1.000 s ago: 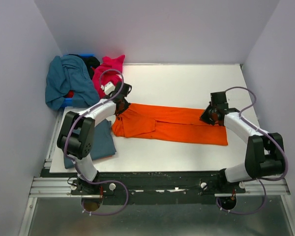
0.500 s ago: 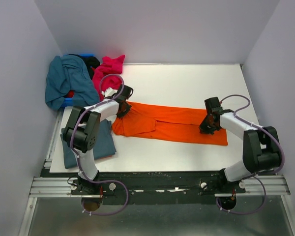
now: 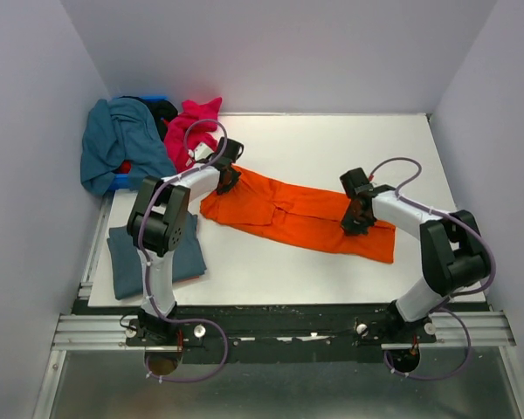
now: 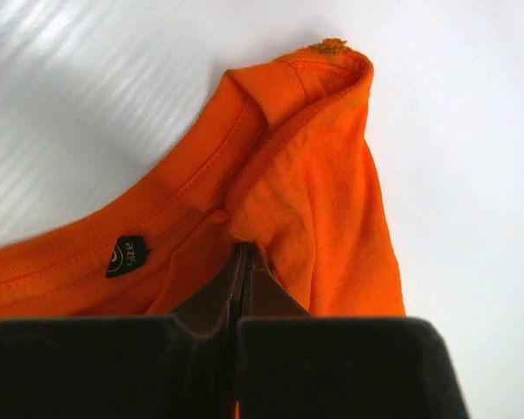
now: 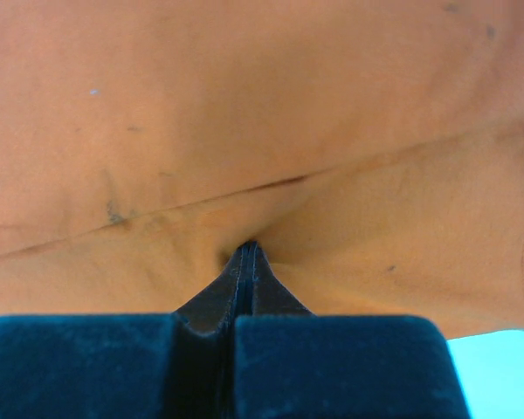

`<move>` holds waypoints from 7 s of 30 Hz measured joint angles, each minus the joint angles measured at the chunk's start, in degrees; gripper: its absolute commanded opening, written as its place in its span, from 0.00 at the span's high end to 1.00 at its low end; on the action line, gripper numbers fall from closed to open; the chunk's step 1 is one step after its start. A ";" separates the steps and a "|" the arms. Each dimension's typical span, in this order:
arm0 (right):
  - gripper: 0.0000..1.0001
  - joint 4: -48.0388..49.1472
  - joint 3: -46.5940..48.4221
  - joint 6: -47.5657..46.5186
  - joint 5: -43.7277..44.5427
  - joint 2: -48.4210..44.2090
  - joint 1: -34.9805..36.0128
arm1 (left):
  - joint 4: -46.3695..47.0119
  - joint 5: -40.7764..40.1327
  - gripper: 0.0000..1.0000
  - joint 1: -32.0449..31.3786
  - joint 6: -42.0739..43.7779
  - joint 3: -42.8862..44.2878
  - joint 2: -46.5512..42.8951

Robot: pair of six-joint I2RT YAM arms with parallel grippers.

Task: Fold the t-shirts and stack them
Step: Rotate the tshirt 90 degrees, then grab the bottom of the folded rectangular tshirt with both arms

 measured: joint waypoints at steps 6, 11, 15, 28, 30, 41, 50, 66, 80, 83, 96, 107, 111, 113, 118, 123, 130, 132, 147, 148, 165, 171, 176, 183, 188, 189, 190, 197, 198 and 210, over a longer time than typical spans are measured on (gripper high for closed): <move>0.99 -2.45 2.47 1.53 0.85 2.05 7.54 | -0.42 0.17 1.00 -0.48 1.33 9.42 6.54; 0.99 -4.09 3.91 4.61 0.90 3.28 14.03 | -3.15 1.14 1.00 -1.01 3.54 21.44 14.16; 0.99 -5.05 5.31 8.94 -0.31 4.44 21.77 | -4.72 2.29 1.00 -1.42 5.27 27.67 17.94; 0.96 2.58 6.75 13.75 -11.45 3.58 39.15 | -4.74 8.15 1.00 -1.62 12.90 33.18 21.20; 0.91 2.78 7.34 10.95 -11.37 0.20 37.13 | -5.53 9.16 0.99 -1.62 14.91 34.14 21.38; 0.47 13.16 10.16 -7.48 -18.64 -5.01 13.07 | -8.94 10.10 0.77 -1.31 22.80 27.47 9.35; 0.50 14.40 29.33 -14.19 -24.76 15.37 7.52 | 0.70 10.38 0.67 -0.68 22.64 -4.28 -17.94; 0.51 9.99 57.88 -15.93 -31.39 41.51 3.89 | 15.72 19.65 0.41 6.36 18.95 -29.27 -26.01; 0.52 7.21 63.34 -15.52 -33.27 47.84 3.91 | 17.64 21.75 0.40 7.96 19.82 -30.53 -29.64; 0.52 7.82 63.67 -14.80 -35.69 48.50 3.91 | 17.66 21.79 0.40 8.09 19.98 -30.88 -30.58; 0.99 7.82 66.45 -11.89 -38.21 50.84 3.26 | 18.49 22.36 0.40 8.41 19.98 -31.76 -30.80; 0.99 9.09 66.62 -7.76 -39.82 50.84 -6.91 | 20.94 25.35 0.41 8.41 20.15 -31.76 -27.43; 0.99 11.39 66.62 -4.57 -40.37 51.01 -10.84 | 22.95 26.40 0.42 7.17 19.93 -31.71 -24.63; 0.94 12.48 66.62 -2.86 -40.11 51.19 -12.28 | 23.37 27.02 0.42 5.53 19.80 -31.21 -22.86; 0.49 14.27 68.00 0.94 -39.10 52.43 -13.22 | 24.00 28.09 0.43 1.53 19.69 -28.72 -19.61; 0.47 14.56 68.11 0.83 -37.68 52.04 -13.22 | 24.35 28.37 0.41 -0.85 19.63 -28.20 -19.50; 0.47 15.82 43.69 -2.93 -35.34 35.30 -13.22 | 23.76 27.67 0.41 -7.06 19.56 -31.23 -24.74; 0.47 16.83 33.75 -3.61 -33.79 27.32 -13.20 | 23.23 26.84 0.41 -9.46 19.21 -33.07 -27.54; 0.50 6.01 -19.47 -3.74 -15.80 -25.66 -2.40 | 13.90 16.68 0.45 -29.75 9.81 -44.11 -41.81; 0.51 4.68 -20.65 -3.32 -15.45 -27.41 -1.84 | 13.68 16.22 0.46 -31.15 8.90 -44.22 -41.81; 0.59 -8.07 -26.88 -0.46 -16.85 -38.12 2.19 | 14.38 15.39 0.56 -38.95 -0.94 -47.01 -38.53; 0.77 -7.10 -28.37 -0.90 -19.61 -38.18 2.56 | 14.47 15.32 0.63 -40.28 -1.97 -45.86 -37.11; 0.97 -6.01 -28.61 -1.66 -21.31 -36.59 3.26 | 14.51 15.28 0.69 -40.63 -2.43 -45.66 -35.98; 0.99 -6.01 -28.28 -2.36 -22.23 -36.37 3.72 | 14.08 15.21 1.00 -40.74 -2.47 -44.65 -34.60; 0.99 -7.69 -27.19 -2.36 -22.84 -39.26 4.20 | 10.25 14.21 1.00 -40.79 -2.19 -43.63 -35.78; 0.99 -8.07 -26.84 -2.36 -22.99 -40.30 4.28 | 9.40 14.03 1.00 -40.79 -2.03 -43.54 -36.28; 0.99 -8.55 -26.38 -2.36 -23.12 -41.24 4.33 | 8.09 13.84 1.00 -40.79 -1.86 -43.19 -36.83; 0.99 -11.78 -20.52 -2.27 -23.06 -43.78 4.42 | 4.28 13.40 1.00 -40.57 -0.74 -40.83 -40.09; 0.99 -12.15 -19.28 -2.16 -22.64 -43.85 4.42 | 4.11 13.46 1.00 -40.04 -0.48 -40.46 -40.70; 0.99 -9.51 0.33 -0.76 -15.52 -26.51 4.39 | 3.34 14.84 1.00 -24.37 4.50 -27.65 -37.05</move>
